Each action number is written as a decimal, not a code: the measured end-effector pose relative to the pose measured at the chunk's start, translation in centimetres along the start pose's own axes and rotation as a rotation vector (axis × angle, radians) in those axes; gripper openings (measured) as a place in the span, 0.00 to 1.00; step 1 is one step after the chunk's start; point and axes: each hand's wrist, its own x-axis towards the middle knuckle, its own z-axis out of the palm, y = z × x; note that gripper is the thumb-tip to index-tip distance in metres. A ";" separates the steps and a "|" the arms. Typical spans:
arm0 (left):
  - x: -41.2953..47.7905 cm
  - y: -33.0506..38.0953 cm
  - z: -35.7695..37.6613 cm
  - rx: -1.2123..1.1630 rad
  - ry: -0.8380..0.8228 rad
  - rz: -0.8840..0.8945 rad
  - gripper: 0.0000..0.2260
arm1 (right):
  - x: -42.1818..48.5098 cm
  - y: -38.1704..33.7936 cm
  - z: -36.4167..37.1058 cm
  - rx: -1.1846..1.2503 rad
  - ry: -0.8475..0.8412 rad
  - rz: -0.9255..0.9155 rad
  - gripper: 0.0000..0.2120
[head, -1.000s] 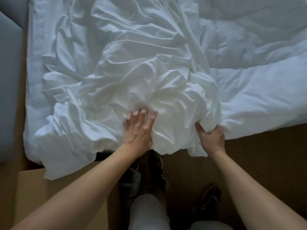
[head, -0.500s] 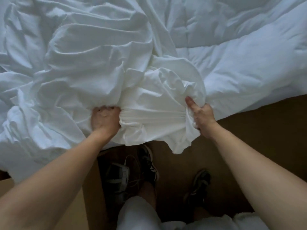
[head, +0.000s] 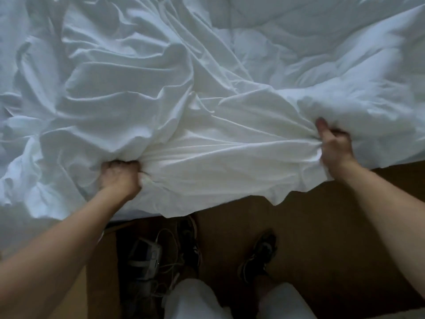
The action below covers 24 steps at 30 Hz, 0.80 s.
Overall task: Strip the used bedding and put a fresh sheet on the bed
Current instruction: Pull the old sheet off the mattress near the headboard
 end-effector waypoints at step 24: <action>-3.3 14.8 -10.5 -0.361 0.418 0.287 0.14 | 1.7 -4.5 -1.1 -0.277 -0.350 -0.296 0.20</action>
